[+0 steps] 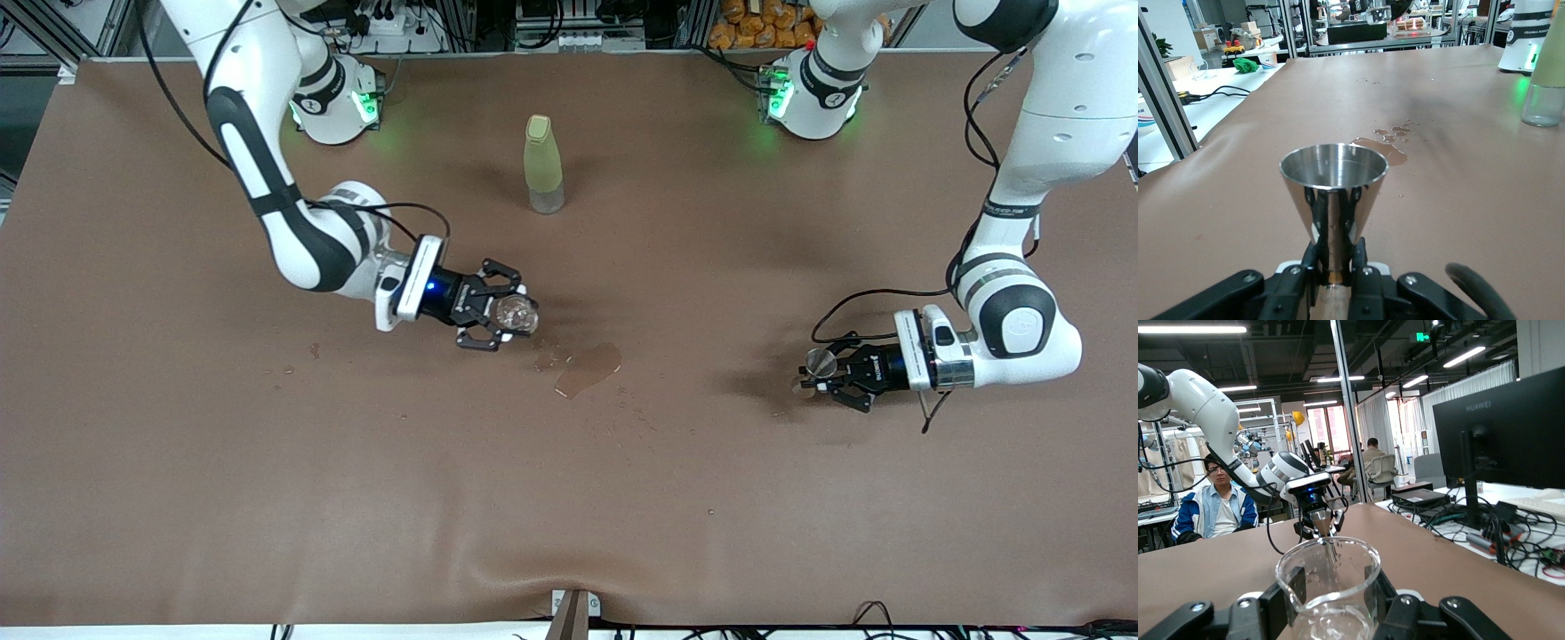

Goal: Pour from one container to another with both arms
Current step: 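Lift the beaker with the right gripper while the left gripper brings the jigger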

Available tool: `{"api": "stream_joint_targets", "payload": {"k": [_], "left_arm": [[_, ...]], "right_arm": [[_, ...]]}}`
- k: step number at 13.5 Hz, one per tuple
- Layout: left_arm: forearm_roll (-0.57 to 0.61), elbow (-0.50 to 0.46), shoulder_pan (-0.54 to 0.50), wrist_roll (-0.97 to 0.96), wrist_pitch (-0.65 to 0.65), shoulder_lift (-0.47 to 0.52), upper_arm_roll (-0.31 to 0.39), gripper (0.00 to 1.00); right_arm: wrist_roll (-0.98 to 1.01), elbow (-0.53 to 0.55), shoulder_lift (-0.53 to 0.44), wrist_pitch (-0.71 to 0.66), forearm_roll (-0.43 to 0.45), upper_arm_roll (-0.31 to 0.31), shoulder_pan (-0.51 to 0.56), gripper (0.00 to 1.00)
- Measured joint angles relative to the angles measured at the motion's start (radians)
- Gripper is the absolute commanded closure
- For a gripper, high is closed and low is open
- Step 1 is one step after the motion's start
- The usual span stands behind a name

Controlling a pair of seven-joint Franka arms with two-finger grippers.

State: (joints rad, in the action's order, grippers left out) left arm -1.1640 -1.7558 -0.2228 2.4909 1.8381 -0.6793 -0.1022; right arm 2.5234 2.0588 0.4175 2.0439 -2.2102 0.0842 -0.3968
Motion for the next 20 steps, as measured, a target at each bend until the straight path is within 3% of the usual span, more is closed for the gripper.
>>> {"api": "stream_joint_targets", "payload": {"k": [5, 11, 14, 18, 20], "left_arm": [[-0.096, -0.001, 0.075, -0.004, 0.022, 0.0, -0.002, 1.0], [-0.347, -0.001, 0.313, -0.008, 0.159, 0.0, -0.007, 1.0], [-0.485, -0.002, 0.436, -0.008, 0.229, -0.001, -0.008, 1.0], [-0.679, -0.002, 0.59, -0.008, 0.336, -0.008, -0.007, 1.0], [-0.751, 0.0, 0.647, -0.008, 0.373, -0.01, -0.007, 1.0]], "right_arm": [[0.017, -0.023, 0.0, 0.085, -0.023, -0.001, -0.044, 1.0], [0.064, -0.023, 0.003, 0.113, 0.0, -0.023, -0.006, 1.0], [0.068, -0.019, 0.005, 0.057, 0.087, -0.025, 0.062, 1.0], [0.013, -0.007, 0.007, -0.089, 0.294, -0.028, 0.207, 1.0], [-0.05, -0.007, 0.007, -0.137, 0.337, -0.028, 0.236, 1.0]]}}
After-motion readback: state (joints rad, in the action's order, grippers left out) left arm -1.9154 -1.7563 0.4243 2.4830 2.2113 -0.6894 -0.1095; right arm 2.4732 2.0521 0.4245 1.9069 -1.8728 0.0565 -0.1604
